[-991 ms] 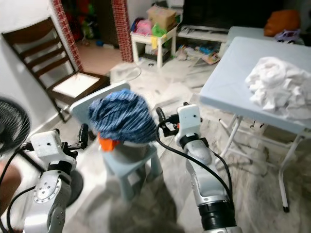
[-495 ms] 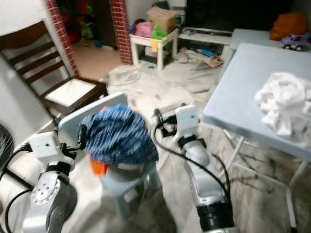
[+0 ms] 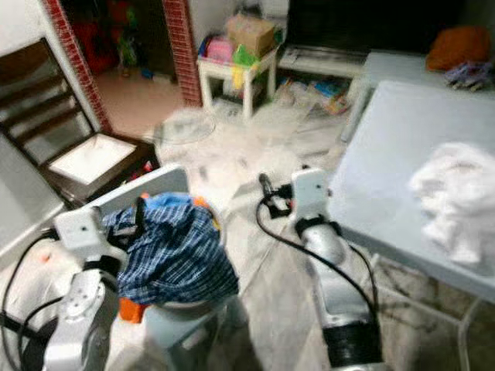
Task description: Hang hanger
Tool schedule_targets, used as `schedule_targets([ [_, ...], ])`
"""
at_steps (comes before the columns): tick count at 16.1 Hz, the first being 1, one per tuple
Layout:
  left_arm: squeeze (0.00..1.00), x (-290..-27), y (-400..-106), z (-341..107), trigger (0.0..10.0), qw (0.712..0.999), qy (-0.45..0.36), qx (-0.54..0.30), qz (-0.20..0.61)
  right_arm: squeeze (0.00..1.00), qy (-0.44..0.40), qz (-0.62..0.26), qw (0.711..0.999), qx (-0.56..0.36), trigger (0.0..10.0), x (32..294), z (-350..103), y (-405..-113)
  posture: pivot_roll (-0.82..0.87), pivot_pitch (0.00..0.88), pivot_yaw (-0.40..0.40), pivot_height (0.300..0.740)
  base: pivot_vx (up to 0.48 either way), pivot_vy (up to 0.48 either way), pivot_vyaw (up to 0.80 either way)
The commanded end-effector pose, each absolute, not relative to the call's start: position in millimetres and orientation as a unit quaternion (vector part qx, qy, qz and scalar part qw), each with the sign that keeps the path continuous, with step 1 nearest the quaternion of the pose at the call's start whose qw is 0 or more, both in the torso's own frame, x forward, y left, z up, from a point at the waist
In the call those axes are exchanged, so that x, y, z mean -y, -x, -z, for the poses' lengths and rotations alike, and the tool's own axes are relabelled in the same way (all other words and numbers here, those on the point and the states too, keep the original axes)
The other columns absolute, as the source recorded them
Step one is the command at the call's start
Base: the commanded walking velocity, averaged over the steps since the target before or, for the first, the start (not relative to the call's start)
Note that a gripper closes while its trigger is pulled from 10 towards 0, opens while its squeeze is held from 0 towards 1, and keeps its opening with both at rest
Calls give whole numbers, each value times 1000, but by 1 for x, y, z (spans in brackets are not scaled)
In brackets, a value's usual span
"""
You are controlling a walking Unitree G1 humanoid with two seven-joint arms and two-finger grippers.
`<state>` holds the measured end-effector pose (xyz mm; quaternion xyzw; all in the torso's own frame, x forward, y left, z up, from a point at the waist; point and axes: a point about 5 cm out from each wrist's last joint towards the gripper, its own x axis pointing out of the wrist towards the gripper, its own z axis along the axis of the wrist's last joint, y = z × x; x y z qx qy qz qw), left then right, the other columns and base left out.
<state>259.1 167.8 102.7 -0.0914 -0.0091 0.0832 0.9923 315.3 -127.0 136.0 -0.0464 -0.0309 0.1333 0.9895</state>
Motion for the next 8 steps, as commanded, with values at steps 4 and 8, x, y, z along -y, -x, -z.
schedule_targets([
  [4,0,-173,-263,-86,10000,991,99,-61,-73,0,51,-137,989,36,10000,131,-143,-313,-53,0,37,740,0,0,0],
  [8,0,-176,-270,-71,10000,985,95,-135,-44,0,69,-171,983,25,10000,129,-141,-303,-65,12,31,740,0,0,0],
])
